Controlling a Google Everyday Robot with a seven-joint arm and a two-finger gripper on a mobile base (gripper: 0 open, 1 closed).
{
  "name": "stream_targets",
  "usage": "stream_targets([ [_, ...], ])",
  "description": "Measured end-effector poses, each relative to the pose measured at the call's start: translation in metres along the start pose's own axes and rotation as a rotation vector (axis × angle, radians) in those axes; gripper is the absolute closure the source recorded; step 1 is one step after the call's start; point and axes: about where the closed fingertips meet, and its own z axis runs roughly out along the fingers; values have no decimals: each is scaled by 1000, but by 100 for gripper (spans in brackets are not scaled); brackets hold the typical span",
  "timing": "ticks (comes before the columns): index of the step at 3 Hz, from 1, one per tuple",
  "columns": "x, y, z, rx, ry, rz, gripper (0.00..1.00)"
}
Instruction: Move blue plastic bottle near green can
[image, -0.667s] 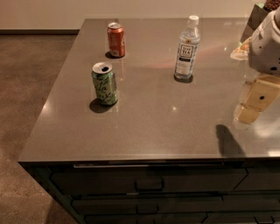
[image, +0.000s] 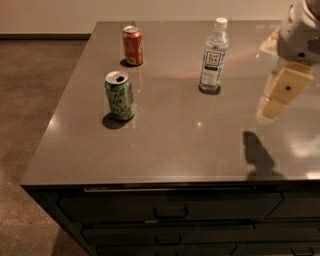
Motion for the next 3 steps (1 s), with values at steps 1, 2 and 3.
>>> stream_targets([
  [1, -13, -45, 4, 18, -46, 69, 0],
  [2, -20, -97, 12, 50, -129, 170, 0],
  [3, -23, -143, 27, 72, -237, 278, 0],
])
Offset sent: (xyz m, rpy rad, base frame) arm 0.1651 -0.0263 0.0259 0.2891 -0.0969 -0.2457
